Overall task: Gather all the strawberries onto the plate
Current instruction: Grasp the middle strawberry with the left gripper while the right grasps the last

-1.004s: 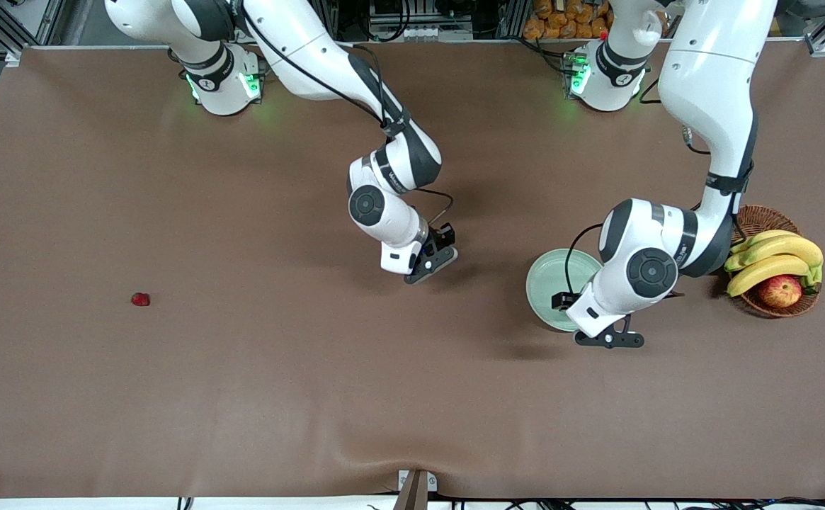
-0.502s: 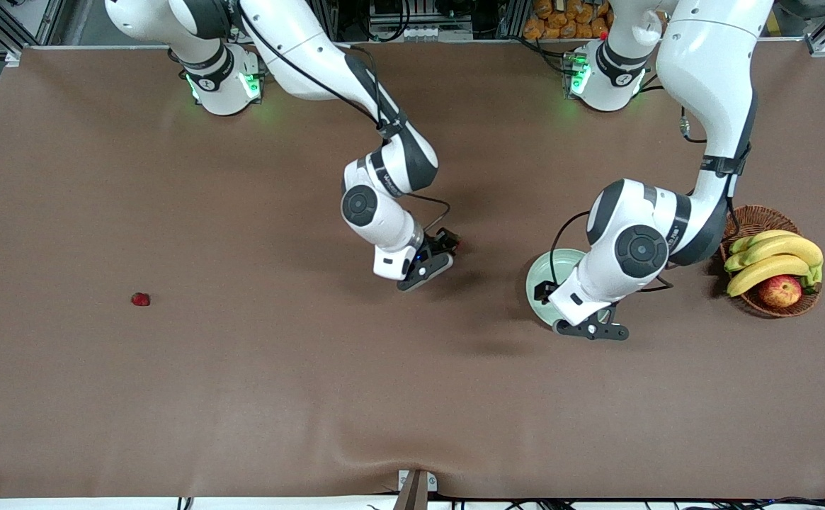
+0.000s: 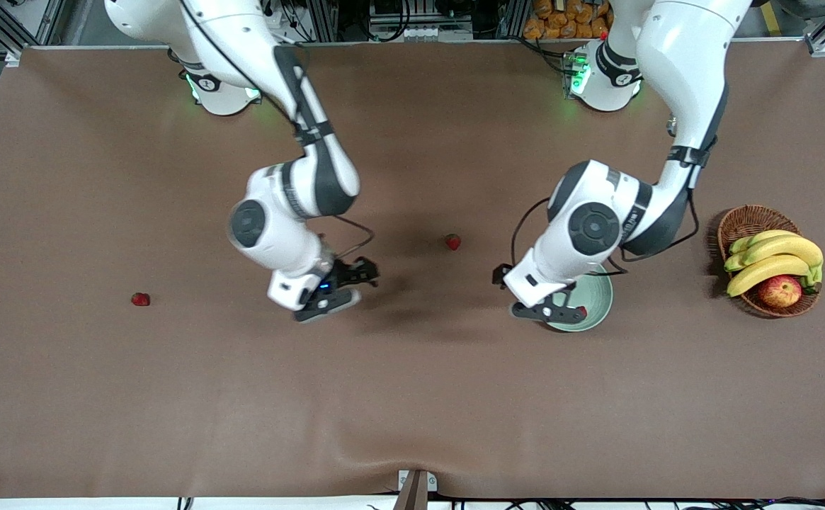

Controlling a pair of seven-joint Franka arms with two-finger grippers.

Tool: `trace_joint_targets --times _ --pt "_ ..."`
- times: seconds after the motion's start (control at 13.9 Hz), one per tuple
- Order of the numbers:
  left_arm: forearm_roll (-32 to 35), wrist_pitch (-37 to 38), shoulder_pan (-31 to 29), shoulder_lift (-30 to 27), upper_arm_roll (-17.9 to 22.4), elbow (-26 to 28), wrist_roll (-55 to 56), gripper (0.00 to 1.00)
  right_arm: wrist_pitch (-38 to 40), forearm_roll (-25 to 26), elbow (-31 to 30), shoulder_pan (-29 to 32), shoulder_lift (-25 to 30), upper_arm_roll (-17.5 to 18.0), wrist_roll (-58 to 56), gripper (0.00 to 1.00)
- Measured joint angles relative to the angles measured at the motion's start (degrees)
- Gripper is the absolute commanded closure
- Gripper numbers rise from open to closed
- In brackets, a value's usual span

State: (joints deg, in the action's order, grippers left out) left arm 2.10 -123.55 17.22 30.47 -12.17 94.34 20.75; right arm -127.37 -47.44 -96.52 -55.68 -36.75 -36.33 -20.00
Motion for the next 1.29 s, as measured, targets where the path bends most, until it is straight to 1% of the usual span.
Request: trace_joint_targets --times 0.14,0.22,0.36,0.5,0.86,1.08,1.29 --pt "0.0 0.0 2.5 0.1 -0.1 0.3 0.7 0.00 6.6 0.0 -1.1 0.7 0.8 -6.9 -6.6 0.00" --pt "0.0 0.0 4.2 0.4 -0.2 0.4 1.3 0.00 8.9 0.0 -1.3 1.6 0.9 -9.4 -9.2 0.00" --pt "0.0 0.0 6.9 1.3 -0.1 0.5 3.1 0.00 11.2 0.0 -1.8 4.3 0.9 -11.4 -13.4 0.00" --pt "0.0 -0.1 8.5 2.2 -0.1 0.6 4.6 0.00 11.5 0.9 -2.3 8.0 0.8 -11.7 -17.0 0.00" --pt "0.0 -1.9 10.7 4.5 -0.2 0.6 10.4 0.00 11.8 8.0 -2.4 18.3 0.7 -11.7 -29.1 0.00" --pt "0.0 -2.9 12.3 5.8 -0.2 0.7 15.5 0.00 12.1 13.4 -2.5 22.4 0.4 -11.7 -34.7 0.00" --pt "0.0 -3.3 13.8 6.8 -0.2 0.9 18.8 0.00 12.2 16.1 -3.1 25.1 -1.1 -11.6 -40.6 0.00"
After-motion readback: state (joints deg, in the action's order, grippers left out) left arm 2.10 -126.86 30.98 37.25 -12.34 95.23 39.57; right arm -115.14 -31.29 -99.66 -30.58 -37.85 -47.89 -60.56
